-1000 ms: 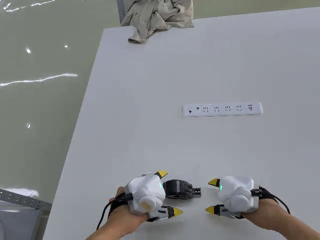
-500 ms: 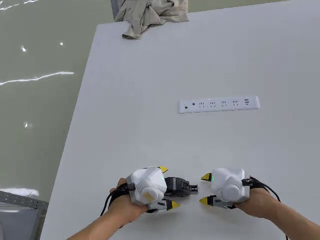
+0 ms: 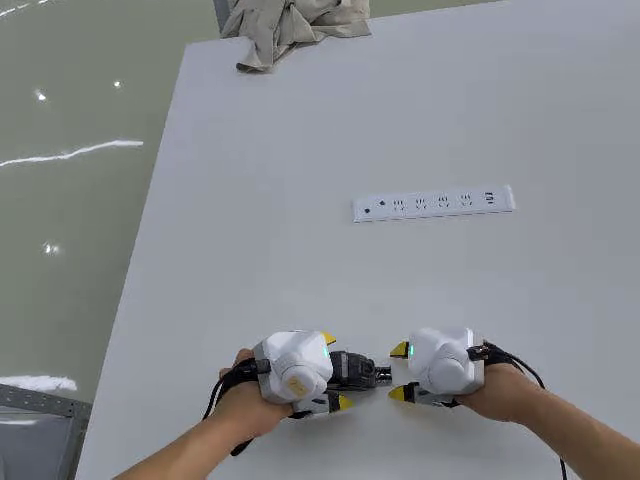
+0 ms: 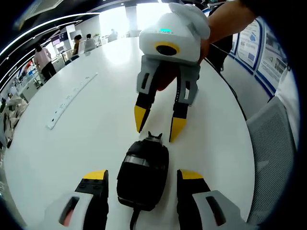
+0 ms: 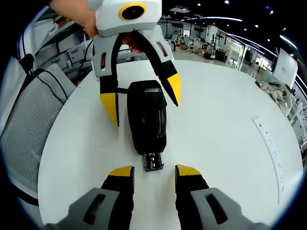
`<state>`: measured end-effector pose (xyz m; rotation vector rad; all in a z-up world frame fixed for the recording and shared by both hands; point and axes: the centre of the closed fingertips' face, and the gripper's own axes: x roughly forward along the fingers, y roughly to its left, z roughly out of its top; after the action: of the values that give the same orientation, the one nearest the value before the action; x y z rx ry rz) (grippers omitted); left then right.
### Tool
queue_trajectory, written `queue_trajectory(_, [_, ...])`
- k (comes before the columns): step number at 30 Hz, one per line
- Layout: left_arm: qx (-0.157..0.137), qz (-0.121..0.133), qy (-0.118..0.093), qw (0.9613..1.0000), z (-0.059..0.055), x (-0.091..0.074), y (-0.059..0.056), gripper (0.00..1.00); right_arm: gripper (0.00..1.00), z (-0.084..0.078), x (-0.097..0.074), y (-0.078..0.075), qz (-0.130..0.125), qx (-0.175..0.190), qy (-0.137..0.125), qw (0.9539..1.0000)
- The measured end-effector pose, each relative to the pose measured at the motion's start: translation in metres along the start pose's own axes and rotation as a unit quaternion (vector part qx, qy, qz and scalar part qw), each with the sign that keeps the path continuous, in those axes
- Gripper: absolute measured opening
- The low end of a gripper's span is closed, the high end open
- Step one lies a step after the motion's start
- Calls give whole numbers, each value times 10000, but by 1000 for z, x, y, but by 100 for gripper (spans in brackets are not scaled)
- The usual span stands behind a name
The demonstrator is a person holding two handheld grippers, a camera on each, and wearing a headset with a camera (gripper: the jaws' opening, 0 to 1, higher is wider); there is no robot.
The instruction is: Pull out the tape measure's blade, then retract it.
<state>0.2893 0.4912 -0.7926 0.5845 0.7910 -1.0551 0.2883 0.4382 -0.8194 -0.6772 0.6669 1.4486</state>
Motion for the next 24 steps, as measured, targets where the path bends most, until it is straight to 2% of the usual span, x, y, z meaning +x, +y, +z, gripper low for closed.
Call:
queue_trajectory(7, [175, -87, 69, 9998, 0, 3, -1, 47, 33, 0, 3, 2, 42, -81, 28, 10000])
queue_trajectory(24, [359, -211, 181, 9990, 1, 8, -4, 41, 28, -2, 9, 2, 184, -164, 43, 9997])
